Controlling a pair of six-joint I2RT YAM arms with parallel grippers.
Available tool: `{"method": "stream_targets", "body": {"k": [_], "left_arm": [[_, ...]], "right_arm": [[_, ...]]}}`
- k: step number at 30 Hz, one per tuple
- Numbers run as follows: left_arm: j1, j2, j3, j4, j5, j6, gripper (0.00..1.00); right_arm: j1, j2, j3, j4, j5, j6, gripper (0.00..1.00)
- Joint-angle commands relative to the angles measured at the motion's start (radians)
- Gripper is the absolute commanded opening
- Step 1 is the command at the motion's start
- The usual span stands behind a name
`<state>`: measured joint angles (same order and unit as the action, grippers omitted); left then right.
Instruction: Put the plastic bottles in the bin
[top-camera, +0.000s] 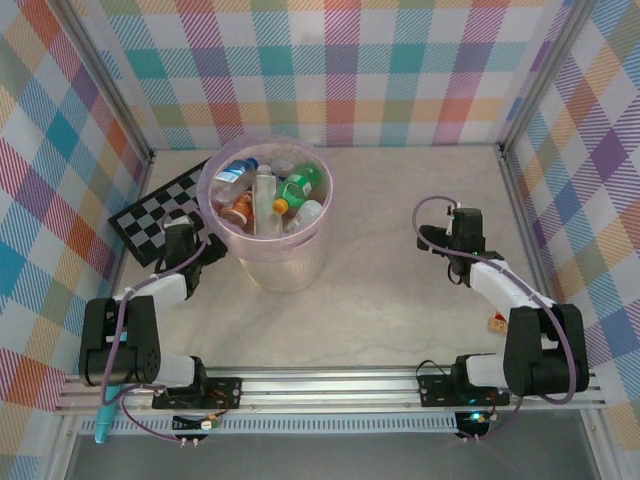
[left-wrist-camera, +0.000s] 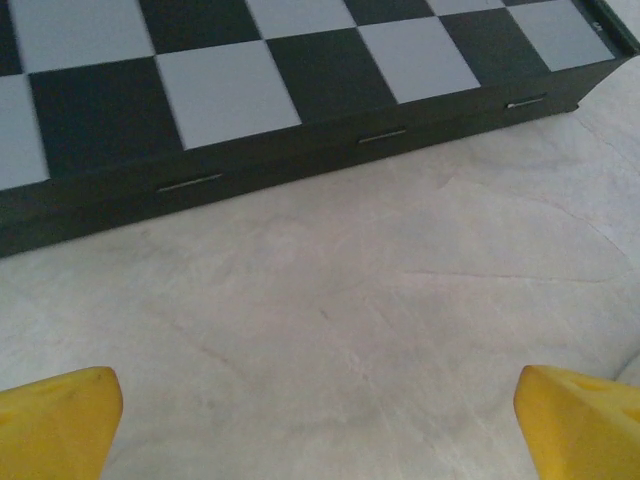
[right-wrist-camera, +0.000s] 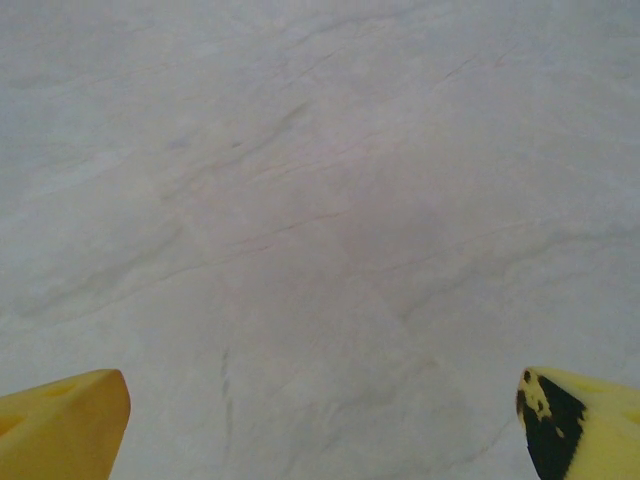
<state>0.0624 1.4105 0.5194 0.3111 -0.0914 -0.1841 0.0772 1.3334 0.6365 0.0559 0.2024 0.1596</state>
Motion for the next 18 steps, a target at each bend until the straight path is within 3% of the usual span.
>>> {"method": "stream_targets", "body": {"k": [1,5,6,10,12,16,17,18], "left_arm": [[-0.013,0.028,-0.020,0.210,-0.007,0.069,1.00],[-0.015,0.073,-0.041,0.323,0.005,0.071,1.00],[-0.017,0.084,-0.039,0.339,0.012,0.080,1.00],[-0.036,0.080,-0.039,0.335,0.008,0.099,1.00],[-0.057,0.076,-0.060,0.373,-0.011,0.119,1.00],[-0.124,0.190,-0.140,0.660,-0.078,0.188,1.00],[-0.127,0.146,-0.123,0.532,-0.083,0.176,1.00],[-0.127,0.159,-0.119,0.556,-0.090,0.179,1.00]], "right_arm": [[-0.006,0.035,-0.064,0.273,0.080,-0.044,0.99],[-0.005,0.085,-0.140,0.484,0.078,-0.072,0.99],[-0.005,0.084,-0.133,0.461,0.069,-0.080,0.99],[-0.009,0.165,-0.195,0.708,0.058,-0.121,0.99],[-0.010,0.151,-0.196,0.678,0.031,-0.120,0.99],[-0.010,0.206,-0.269,0.875,-0.012,-0.143,0.99],[-0.008,0.235,-0.276,0.927,0.004,-0.154,0.99],[-0.013,0.192,-0.248,0.787,-0.007,-0.126,0.99]]}}
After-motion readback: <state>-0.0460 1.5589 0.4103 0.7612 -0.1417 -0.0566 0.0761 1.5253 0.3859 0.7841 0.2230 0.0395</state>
